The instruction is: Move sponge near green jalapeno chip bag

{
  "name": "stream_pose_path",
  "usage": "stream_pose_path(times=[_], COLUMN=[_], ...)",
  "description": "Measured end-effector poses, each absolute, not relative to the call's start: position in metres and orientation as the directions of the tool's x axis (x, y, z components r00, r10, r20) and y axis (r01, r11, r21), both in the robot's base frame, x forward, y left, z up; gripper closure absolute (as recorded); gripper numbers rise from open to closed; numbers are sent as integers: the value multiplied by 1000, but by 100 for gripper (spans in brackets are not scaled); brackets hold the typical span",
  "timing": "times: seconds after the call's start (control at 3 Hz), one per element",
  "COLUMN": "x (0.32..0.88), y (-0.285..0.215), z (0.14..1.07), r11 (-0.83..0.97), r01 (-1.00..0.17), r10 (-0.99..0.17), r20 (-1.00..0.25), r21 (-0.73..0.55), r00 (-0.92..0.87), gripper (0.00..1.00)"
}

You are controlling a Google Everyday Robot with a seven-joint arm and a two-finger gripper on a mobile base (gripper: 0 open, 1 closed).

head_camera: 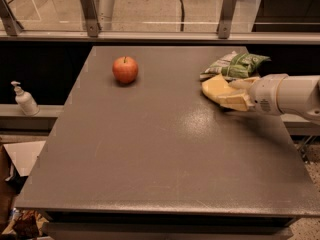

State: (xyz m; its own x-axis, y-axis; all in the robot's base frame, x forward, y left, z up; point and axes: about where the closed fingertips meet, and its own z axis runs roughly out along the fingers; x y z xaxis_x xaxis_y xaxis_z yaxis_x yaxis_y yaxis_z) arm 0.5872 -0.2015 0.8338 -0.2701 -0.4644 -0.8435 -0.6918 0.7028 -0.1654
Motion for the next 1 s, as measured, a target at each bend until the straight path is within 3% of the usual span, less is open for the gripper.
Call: stream_pose_path(times=[0.33, 1.0], x=[594, 598], y=[-214, -230], z=[829, 830], r11=[722, 739], r01=[-671, -650], r10=[-470, -472], r20=[-831, -824], r21=[-168, -176], r00=[-297, -314], gripper=[84, 36])
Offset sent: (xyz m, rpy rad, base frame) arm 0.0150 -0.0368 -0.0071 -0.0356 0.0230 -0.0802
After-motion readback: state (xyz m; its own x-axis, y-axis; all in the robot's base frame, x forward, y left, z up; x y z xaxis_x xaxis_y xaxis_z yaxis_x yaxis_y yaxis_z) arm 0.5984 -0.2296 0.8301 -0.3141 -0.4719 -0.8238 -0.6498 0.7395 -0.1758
